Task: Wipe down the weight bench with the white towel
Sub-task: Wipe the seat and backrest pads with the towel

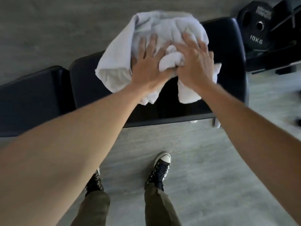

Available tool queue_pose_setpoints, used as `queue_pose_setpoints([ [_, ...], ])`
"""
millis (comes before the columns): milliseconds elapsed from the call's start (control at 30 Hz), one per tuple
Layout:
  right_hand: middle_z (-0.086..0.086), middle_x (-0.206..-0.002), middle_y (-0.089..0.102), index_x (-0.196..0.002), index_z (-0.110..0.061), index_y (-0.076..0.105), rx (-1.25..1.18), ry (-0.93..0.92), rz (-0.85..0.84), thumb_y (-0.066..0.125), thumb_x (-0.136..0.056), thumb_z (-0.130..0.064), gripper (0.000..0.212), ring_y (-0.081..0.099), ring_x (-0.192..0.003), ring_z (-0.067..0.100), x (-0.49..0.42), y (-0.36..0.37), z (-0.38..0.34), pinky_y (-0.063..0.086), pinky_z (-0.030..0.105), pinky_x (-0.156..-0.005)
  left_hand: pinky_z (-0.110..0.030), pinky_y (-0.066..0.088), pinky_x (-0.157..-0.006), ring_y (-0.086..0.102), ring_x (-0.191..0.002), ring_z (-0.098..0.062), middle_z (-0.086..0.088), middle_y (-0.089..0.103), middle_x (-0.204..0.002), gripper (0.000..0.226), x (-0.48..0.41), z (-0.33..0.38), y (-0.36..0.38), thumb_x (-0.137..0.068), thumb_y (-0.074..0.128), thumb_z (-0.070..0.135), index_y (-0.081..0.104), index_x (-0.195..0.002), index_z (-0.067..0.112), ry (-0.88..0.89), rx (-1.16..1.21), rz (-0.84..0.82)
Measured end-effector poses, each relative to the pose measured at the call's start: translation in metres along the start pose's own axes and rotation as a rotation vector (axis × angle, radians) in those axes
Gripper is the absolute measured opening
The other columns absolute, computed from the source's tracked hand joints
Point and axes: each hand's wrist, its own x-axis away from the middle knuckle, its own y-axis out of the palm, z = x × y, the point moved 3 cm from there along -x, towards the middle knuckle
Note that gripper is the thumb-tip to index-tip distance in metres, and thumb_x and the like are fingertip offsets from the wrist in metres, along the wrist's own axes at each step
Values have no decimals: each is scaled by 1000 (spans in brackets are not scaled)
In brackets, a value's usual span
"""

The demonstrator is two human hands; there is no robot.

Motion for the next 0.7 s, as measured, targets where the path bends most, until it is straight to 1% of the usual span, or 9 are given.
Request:
queue_pose_setpoints([
  [67, -3, -166, 28, -145, -39, 47, -19, 40, 31, 63, -78, -24, 71, 29, -149, 31, 52, 11, 3, 37, 55, -103, -69, 0, -123, -5, -161, -33, -1, 2, -175, 89, 37, 3, 19, -83, 36, 84, 17, -161, 44, 107, -111, 37],
  [133, 0, -167, 27, -150, -38, 40, -36, 83, 57, 70, -72, -19, 86, 26, -151, 34, 117, 22, 8, 40, 55, -101, -71, 6, -120, -1, -160, -35, -4, 7, -175, 91, 88, 11, 40, -84, 43, 80, 22, -162, 38, 232, -126, 32],
  [233, -1, -168, 25, -149, -34, 45, -84, 107, 1, 69, -71, -16, 84, 22, -153, 35, 175, 33, 14, 40, 56, -104, -73, 7, -119, -1, -161, -34, -3, 7, -174, 89, 136, 18, 57, -84, 46, 76, 24, -161, 39, 262, -112, -15],
  [300, -2, -167, 29, -144, -33, 51, -85, 109, -15, 72, -72, -19, 76, 25, -151, 34, 155, 28, 22, 37, 55, -105, -76, 5, -118, -2, -160, -35, -2, 2, -175, 89, 120, 25, 53, -85, 36, 83, 19, -162, 42, 221, -138, -38],
  [400, -2, -165, 31, -141, -34, 52, -36, 125, 27, 71, -76, -23, 69, 30, -146, 34, 69, 0, 41, 34, 55, -105, -78, -3, -117, -9, -160, -33, 3, -9, -174, 96, 39, 48, 32, -79, 26, 90, 5, -162, 45, 124, -101, -77],
  [467, -5, -165, 31, -138, -38, 54, -33, 153, 39, 63, -80, -24, 61, 31, -146, 33, 11, -25, 61, 33, 54, -107, -77, -4, -118, -11, -160, -30, 5, -9, -174, 92, -20, 67, 13, -80, 29, 83, 7, -162, 45, 75, -30, -114],
  [533, -8, -164, 32, -134, -40, 57, -67, 175, 49, 57, -78, -21, 59, 30, -147, 31, -15, -36, 73, 32, 52, -107, -74, -4, -119, -10, -160, -29, 3, -5, -175, 80, -47, 79, 6, -88, 37, 71, 16, -161, 45, 69, 9, -100],
  [633, -7, -167, 27, -145, -39, 48, -32, 179, 99, 63, -78, -19, 71, 23, -152, 28, 29, -23, 67, 34, 54, -107, -63, -3, -125, -7, -161, -26, 2, 1, -175, 82, -9, 78, 22, -86, 41, 70, 21, -160, 42, 120, -7, -14],
  [700, -4, -168, 24, -153, -37, 37, -79, 210, 122, 68, -75, -19, 86, 19, -154, 30, 88, -8, 59, 36, 54, -105, -66, 3, -124, -2, -161, -28, 0, 6, -175, 85, 43, 69, 39, -86, 40, 73, 22, -161, 40, 233, -73, 32],
])
